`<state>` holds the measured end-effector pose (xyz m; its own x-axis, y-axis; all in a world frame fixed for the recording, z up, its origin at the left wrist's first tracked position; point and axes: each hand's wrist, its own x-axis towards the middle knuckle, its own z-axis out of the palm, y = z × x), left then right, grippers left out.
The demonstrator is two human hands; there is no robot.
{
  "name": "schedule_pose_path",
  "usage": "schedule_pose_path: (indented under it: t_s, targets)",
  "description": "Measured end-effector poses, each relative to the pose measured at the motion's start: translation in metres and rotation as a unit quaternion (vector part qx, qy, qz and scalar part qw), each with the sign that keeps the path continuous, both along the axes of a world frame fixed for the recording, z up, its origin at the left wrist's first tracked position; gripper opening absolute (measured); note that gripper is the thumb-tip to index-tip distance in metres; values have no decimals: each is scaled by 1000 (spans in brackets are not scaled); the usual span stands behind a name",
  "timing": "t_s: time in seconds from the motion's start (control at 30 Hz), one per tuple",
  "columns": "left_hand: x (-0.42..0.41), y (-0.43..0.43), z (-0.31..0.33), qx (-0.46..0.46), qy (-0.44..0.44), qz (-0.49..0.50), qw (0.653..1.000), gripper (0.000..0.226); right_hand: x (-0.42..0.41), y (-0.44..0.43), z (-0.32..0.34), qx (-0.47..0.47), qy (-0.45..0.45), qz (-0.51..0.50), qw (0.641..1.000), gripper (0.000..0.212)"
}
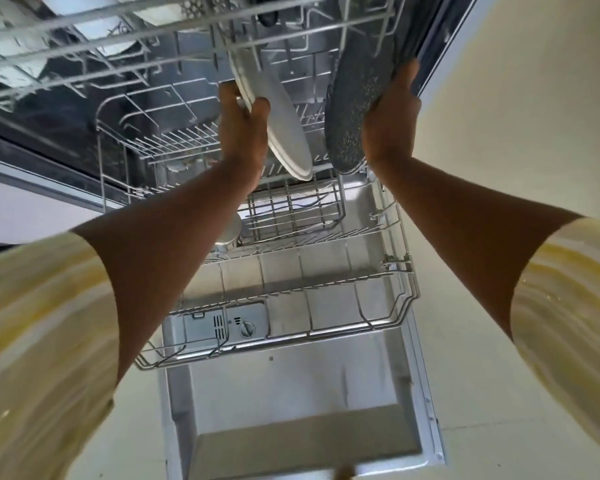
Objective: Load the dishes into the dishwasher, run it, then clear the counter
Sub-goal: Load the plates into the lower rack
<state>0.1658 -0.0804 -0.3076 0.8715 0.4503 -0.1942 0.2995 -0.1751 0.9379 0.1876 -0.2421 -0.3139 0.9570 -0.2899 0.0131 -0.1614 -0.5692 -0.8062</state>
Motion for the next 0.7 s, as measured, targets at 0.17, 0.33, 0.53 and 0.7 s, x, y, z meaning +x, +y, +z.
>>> schedule_pose_path:
  t_s: [0.17,0.33,0.53,0.7]
  targets:
    - [21,-3,-5,36,7,-7,999,29,10,5,-2,15,-24,9,1000,57]
    - [38,-13,-3,72,53,-25,996,50,12,13,-14,6,-29,10,1000,52]
    - [46,-32,-3,28,101,-109,988,58,23,23,-16,-24,-28,63,997,46]
    - [50,-40,0,43,142,-212,966,75,40,22,-17,-16,74,109,991,50]
